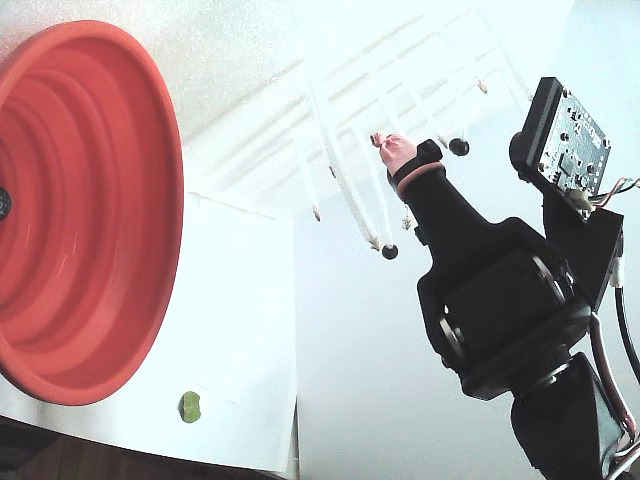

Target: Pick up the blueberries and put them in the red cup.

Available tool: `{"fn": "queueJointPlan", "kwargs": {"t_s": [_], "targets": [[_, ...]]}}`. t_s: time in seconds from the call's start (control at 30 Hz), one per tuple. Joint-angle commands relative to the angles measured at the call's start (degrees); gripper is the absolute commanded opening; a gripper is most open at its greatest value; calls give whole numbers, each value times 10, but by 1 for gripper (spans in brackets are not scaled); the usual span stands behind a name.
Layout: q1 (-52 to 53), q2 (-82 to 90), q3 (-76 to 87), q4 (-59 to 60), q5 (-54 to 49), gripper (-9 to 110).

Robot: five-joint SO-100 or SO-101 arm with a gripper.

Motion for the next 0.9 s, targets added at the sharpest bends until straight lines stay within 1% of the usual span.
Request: {"fn": "queueJointPlan", "kwargs": {"t_s": [0.0,0.33,0.87], "targets": [[-3,66,2,3,9,11],[-40,116,27,54,38,11],[-92,161,80,93,79,12]]}}
